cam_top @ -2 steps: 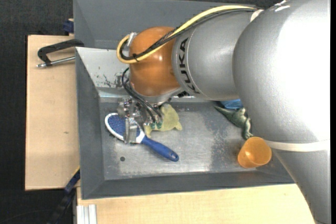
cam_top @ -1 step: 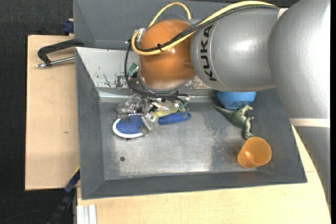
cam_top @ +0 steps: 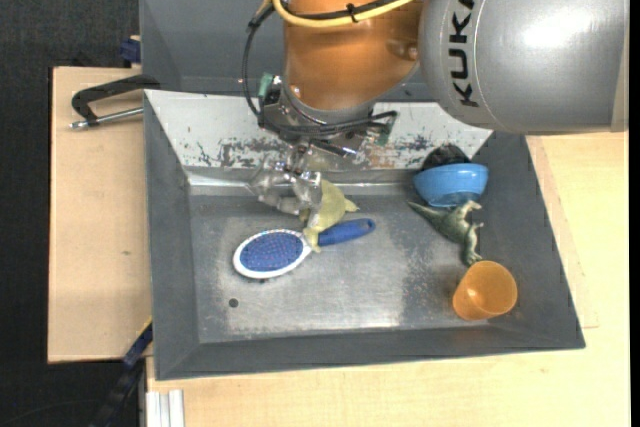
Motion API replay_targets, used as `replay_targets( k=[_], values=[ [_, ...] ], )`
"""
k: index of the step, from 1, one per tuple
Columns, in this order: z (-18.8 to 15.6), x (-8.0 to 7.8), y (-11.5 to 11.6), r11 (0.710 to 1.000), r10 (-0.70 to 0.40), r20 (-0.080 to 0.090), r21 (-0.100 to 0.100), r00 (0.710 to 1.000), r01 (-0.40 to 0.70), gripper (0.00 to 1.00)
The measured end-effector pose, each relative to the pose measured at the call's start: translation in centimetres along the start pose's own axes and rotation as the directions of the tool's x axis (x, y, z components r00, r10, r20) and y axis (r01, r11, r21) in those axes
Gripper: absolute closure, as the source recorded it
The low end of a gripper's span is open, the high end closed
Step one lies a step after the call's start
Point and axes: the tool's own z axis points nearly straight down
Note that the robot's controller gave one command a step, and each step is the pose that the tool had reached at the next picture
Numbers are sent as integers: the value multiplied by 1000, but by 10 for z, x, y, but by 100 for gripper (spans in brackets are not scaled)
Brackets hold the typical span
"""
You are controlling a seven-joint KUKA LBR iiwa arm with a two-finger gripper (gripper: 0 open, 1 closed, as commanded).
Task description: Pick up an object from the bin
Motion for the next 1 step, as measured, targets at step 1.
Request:
replay_targets(
  k=[1],
  values=[
    [3, 1, 1, 1000, 2, -4, -8, 1000, -2, 0]
  ],
)
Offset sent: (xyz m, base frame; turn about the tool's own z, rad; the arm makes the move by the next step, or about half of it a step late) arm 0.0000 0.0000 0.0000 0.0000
